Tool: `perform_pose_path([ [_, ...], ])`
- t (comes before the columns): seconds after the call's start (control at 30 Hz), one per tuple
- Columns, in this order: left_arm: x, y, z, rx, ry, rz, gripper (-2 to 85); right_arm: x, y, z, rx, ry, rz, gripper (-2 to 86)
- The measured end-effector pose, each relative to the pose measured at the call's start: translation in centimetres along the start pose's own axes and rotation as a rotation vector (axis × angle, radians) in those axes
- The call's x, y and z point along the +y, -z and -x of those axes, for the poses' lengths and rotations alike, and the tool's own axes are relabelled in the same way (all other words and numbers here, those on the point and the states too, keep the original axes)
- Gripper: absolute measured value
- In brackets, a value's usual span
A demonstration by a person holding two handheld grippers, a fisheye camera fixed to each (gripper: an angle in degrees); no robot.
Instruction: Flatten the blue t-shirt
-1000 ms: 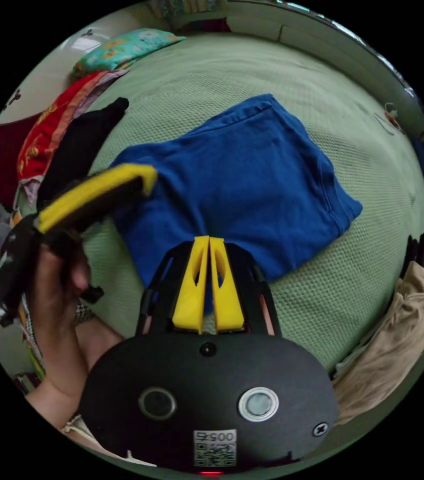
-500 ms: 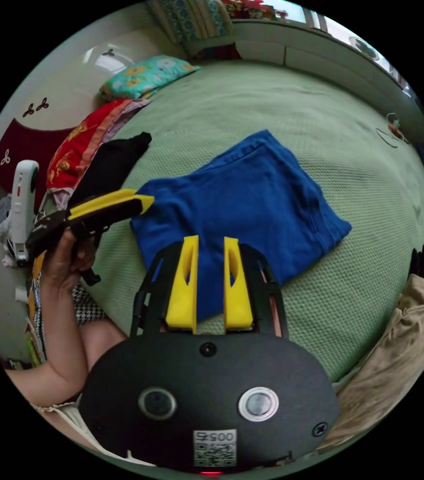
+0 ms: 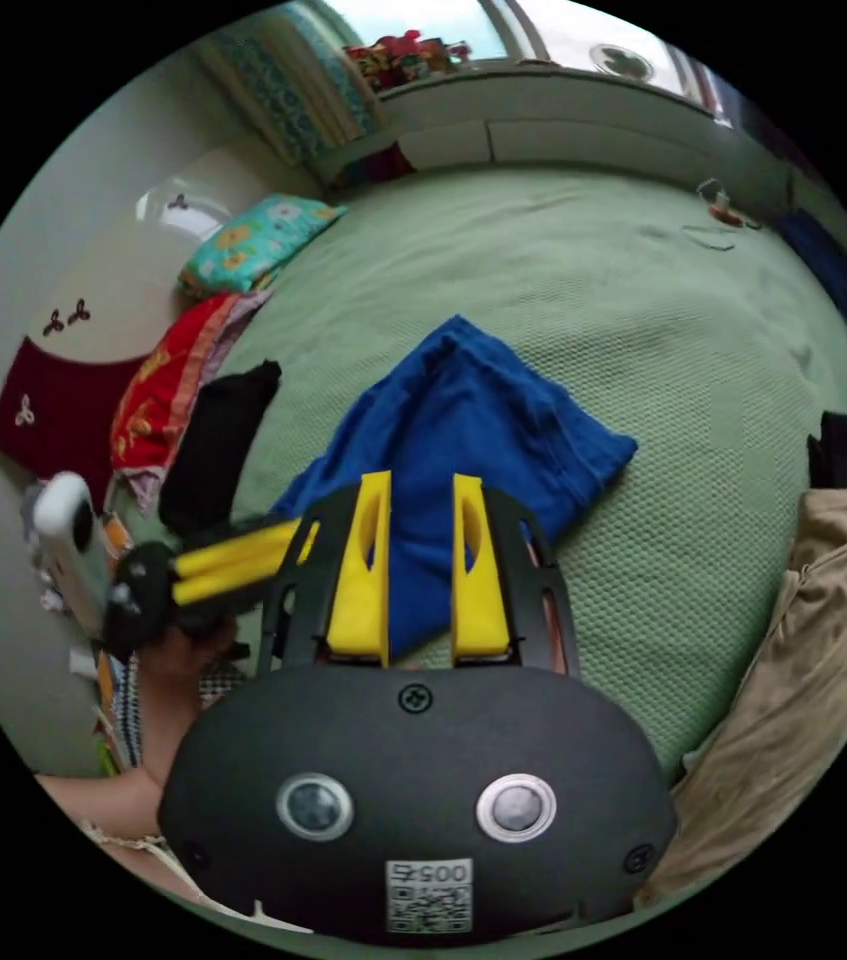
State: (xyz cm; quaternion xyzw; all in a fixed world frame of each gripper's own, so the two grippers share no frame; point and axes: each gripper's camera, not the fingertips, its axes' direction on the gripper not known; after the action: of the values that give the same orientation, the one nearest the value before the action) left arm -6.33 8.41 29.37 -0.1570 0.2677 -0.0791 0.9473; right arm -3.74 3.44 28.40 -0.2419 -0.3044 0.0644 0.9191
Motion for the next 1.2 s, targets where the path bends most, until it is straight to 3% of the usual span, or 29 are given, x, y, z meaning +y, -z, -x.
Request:
perform_pose_path([
  [0.13, -0.2, -1.3, -3.1, -0.001, -0.095, 0.053, 1.3, 0.3, -0.2, -2.7, -0.153, -0.041, 0.068, 12.6],
  [0.4, -0.1, -0.9, -4.6, 0.09, -0.126, 0.036, 1.4, 0.5, -0.4, -5.5, -0.116, -0.078, 0.148, 14.2],
  [0.63, 0.3, -0.5, -6.6, 0.126, -0.263, 0.052, 1.8, 0.8, 0.7, -7.2, -0.274, -0.116, 0.145, 14.3],
  [0.9, 0.5, 0.2, -8.2, 0.196, -0.374, 0.049, 1.5, 0.7, 2.6, -6.5, -0.104, -0.092, 0.159, 7.7],
  [1.07, 0.4, 2.3, -5.5, 0.153, -0.249, -0.031, 2.5, 0.6, 6.0, -5.6, 0.075, -0.018, 0.168, 0.2],
  [1.2, 0.7, 3.8, -1.8, -0.113, 0.107, -0.113, 4.0, 0.8, 9.3, -5.2, 0.229, 0.007, 0.171, -0.9],
])
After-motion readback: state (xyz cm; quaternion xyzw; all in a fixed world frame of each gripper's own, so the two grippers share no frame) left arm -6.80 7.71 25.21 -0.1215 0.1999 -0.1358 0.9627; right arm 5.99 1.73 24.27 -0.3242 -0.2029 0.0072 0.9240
